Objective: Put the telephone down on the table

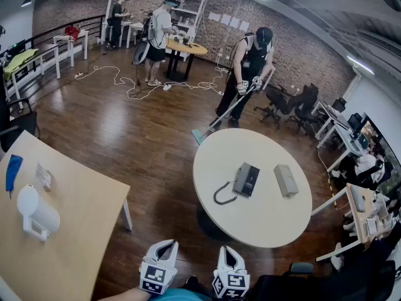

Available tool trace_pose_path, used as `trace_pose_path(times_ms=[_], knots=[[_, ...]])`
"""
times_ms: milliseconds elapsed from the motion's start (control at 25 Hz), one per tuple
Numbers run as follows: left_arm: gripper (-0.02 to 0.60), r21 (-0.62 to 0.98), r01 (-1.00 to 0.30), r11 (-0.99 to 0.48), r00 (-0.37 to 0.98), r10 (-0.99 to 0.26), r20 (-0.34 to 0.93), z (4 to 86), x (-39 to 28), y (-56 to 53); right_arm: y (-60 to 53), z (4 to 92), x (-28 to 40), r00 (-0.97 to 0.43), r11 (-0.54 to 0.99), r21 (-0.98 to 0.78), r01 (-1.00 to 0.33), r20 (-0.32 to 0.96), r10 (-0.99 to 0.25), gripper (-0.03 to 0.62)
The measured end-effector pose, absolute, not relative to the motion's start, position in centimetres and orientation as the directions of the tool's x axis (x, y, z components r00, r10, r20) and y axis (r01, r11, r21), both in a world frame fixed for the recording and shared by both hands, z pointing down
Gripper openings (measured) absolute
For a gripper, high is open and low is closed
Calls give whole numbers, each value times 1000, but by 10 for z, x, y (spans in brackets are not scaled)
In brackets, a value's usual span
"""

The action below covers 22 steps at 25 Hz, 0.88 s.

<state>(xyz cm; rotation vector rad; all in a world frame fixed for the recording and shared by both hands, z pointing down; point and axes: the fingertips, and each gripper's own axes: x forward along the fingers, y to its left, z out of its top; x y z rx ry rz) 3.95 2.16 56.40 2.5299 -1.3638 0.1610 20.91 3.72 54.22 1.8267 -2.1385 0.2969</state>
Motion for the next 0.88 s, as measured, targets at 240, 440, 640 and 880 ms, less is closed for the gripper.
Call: trace_pose_path(times_ms=[240, 440, 640, 880], knots=[[12, 164, -854, -494, 521, -816, 250, 575, 32, 9, 15, 554, 207, -165, 184, 17, -983, 368, -915, -6], [11, 143, -884, -444, 467, -847, 253, 573, 41, -25, -28, 564, 223, -204, 213, -13, -977, 361, -910, -6], [11, 104, -899, -425, 437, -865, 247, 555, 84, -78, -90, 553, 265, -243, 250, -18, -968, 320, -916, -6], [11, 73, -899, -432, 435, -858, 274, 558, 146, -131, -147, 554, 327, -263, 264, -37, -964, 307, -915, -6]])
